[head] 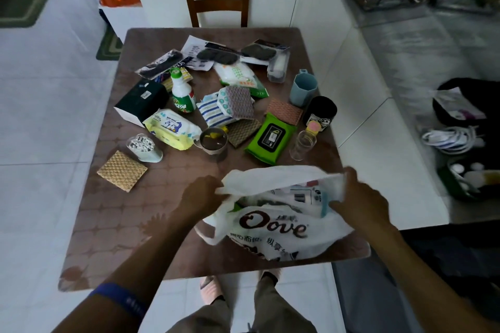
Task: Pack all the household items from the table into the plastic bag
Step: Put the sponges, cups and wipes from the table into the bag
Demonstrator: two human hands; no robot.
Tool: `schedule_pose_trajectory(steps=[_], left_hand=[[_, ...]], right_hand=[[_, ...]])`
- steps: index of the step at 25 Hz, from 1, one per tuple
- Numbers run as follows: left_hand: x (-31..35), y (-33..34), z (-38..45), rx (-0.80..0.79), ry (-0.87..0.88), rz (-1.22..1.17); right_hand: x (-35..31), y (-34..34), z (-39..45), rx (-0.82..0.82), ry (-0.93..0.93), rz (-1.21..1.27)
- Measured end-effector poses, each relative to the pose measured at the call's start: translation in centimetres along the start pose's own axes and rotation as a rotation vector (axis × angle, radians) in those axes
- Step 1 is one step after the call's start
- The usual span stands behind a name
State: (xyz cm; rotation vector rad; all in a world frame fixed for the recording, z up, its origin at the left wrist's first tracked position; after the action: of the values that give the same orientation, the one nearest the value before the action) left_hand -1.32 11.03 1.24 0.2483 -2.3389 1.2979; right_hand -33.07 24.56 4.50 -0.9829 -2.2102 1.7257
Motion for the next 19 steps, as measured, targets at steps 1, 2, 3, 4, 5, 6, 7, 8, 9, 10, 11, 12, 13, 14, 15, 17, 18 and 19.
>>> schedule_pose_trajectory(steps=[1, 2, 3, 4, 5, 6, 7, 8, 9, 10, 11, 12, 13, 14, 15, 17, 18, 19], left_hand=[[-0.1, -0.6, 0.0, 0.052, -0.06, -0.204], [-0.3, -1.6, 0.0, 0.11, -0.125, -0.472], [-0.6, -2.8, -0.2, 0.174, -0.183, -0.702], [-1.3, -4.2, -0.7, 0.235, -0.241, -0.88], [-2.1, -5.4, -1.2, 0.292, -0.28, -1.009], [-2.8, -6.5, -2.0, 0.34, -0.298, -1.073], [-3.2, -7.5, -2.8, 0.373, -0.275, -1.059], [-3.3, -8.1, -3.6, 0.387, -0.234, -0.985], [-3.4, -8.2, -3.9, 0.377, -0.205, -0.873], [-3.6, -7.9, -4.3, 0.37, -0.189, -0.778], [-3.8, -7.7, -4.4, 0.376, -0.179, -0.678], [-4.0, -7.8, -4.6, 0.406, -0.169, -0.576], [-4.1, -8.3, -4.9, 0.448, -0.161, -0.451], [-3.9, -8.9, -5.2, 0.495, -0.144, -0.302], [-3.3, -9.5, -5.8, 0.551, -0.106, -0.148], [0.1, -10.5, -7.6, 0.712, 0.15, 0.072], [2.7, -10.3, -8.4, 0.759, 0.351, 0.165], [5.2, -9.1, -8.6, 0.725, 0.53, 0.292]], right_hand=[[-0.3, 1.2, 0.3, -0.103, 0.041, 0.076], [-1.0, 1.7, 0.6, -0.134, 0.045, 0.157], [-1.7, 1.2, 0.9, -0.083, 0.02, 0.232], [-2.5, -0.1, 1.1, 0.005, -0.028, 0.306], [-3.5, -1.8, 1.1, 0.107, -0.094, 0.351], [-4.3, -3.3, 1.0, 0.185, -0.157, 0.365], [-5.2, -4.4, 1.0, 0.229, -0.201, 0.357], [-6.0, -4.9, 1.2, 0.241, -0.221, 0.329], [-6.7, -4.7, 1.6, 0.226, -0.207, 0.281], [-7.2, -4.3, 1.9, 0.209, -0.17, 0.223], [-7.8, -4.2, 2.0, 0.207, -0.138, 0.168], [-8.4, -4.5, 1.7, 0.238, -0.135, 0.108], [-9.2, -5.2, 1.2, 0.313, -0.177, 0.038], [-10.1, -5.9, 0.2, 0.408, -0.274, -0.025], [-11.4, -6.4, -1.2, 0.508, -0.425, -0.061], [-14.2, -5.4, -4.3, 0.542, -0.753, -0.021], [-15.4, -3.7, -5.0, 0.434, -0.843, -0.011], [-16.3, -1.5, -4.9, 0.261, -0.852, -0.047]])
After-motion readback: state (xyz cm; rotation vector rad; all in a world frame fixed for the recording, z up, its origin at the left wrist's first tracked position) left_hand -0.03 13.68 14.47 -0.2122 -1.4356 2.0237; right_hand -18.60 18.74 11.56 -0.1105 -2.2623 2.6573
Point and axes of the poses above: each hand's wrist, its own z-axis towards the middle knuckle, its own y-axis out of the palm, x = y × z, the point moved 8 cm from there along z, towards the middle knuckle, and after that the axes turned 6 degrees about z, right-handed, at the moved point
